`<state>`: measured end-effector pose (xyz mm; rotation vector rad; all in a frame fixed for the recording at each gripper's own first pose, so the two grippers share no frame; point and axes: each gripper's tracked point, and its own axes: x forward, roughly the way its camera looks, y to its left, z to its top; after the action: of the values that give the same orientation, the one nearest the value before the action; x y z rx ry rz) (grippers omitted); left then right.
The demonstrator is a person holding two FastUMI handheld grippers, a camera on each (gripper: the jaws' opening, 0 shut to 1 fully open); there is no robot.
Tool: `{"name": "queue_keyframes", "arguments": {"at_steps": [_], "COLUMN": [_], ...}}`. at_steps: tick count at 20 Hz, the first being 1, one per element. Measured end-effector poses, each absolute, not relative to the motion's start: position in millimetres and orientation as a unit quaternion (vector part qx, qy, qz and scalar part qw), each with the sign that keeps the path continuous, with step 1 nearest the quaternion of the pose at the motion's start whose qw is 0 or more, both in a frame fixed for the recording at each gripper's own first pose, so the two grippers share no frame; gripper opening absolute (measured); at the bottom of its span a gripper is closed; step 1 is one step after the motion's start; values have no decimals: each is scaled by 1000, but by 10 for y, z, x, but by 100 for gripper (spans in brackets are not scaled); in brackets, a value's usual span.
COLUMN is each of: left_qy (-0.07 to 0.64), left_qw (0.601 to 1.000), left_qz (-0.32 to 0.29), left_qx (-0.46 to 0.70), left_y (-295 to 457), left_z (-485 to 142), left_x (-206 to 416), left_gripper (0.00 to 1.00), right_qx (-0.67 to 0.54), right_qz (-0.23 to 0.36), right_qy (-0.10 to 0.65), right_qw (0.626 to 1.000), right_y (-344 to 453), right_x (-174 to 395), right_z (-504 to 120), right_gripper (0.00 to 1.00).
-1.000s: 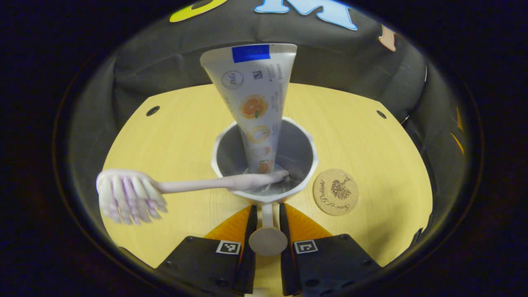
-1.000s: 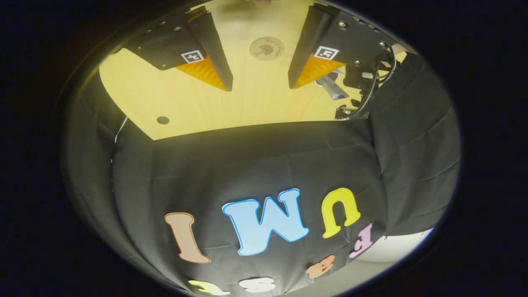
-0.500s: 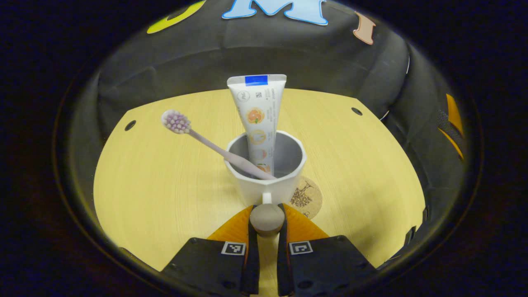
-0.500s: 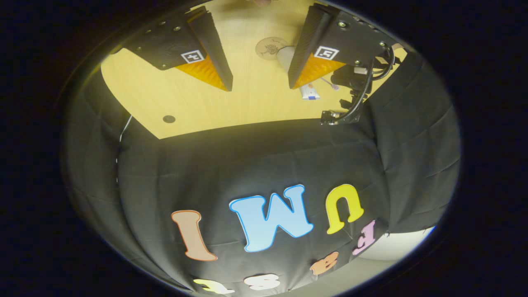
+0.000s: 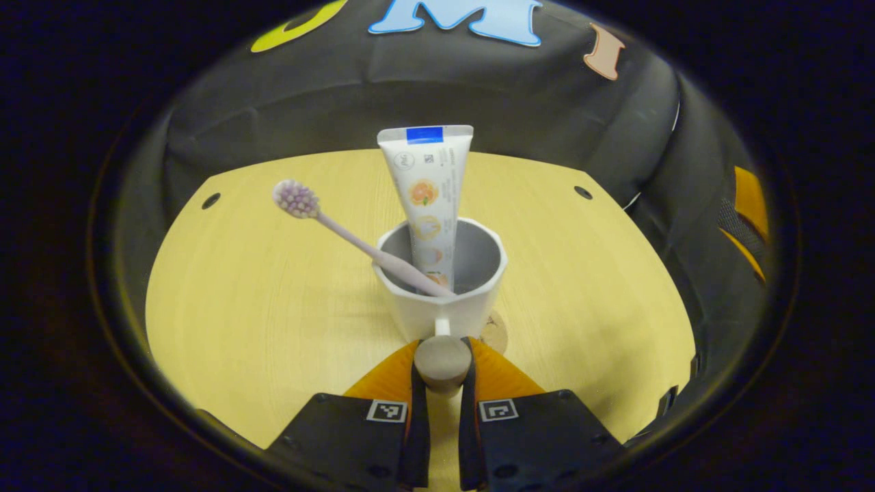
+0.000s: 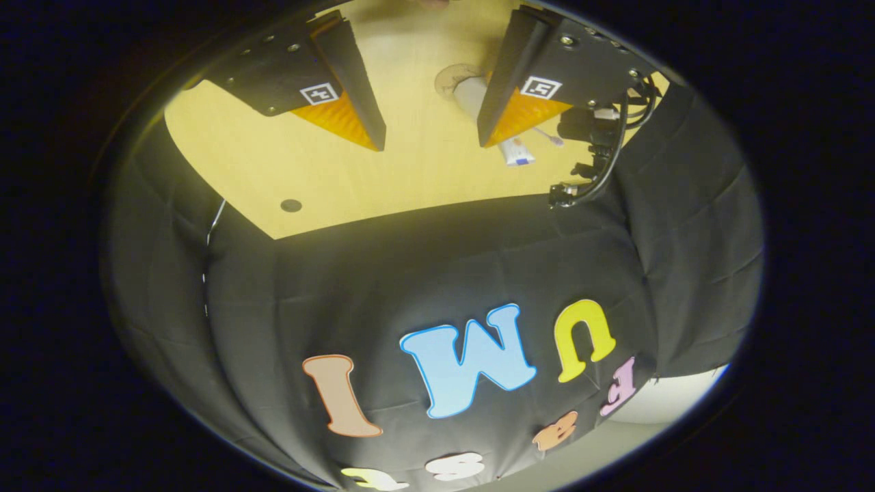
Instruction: Put the toothbrush and toothpaste on the desktop into the cup, then pick up the cup and place it on the coaster on the desktop.
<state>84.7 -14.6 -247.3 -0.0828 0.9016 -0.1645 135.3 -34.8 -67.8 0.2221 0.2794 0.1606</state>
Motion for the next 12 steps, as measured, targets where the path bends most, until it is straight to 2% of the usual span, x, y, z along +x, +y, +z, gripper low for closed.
{"name": "queue_keyframes", "arguments": {"at_steps": [10,12], "left_qy": [434,436], "left_qw": [899,897], "left_qz": [-64,-67], "left_qx": [-21,-22], "left_y": [-93,-115], "left_z": [-2499,-2509], "left_x": [875,889], "left_gripper": [24,29], "right_qx": [96,96], "right_qz": [88,90], "right_qy": [137,136], "right_qw": [982,982], "right_y": [-416,-419], "right_x": [1291,1285], "right_z": [-679,-675], "right_gripper": [81,81]}}
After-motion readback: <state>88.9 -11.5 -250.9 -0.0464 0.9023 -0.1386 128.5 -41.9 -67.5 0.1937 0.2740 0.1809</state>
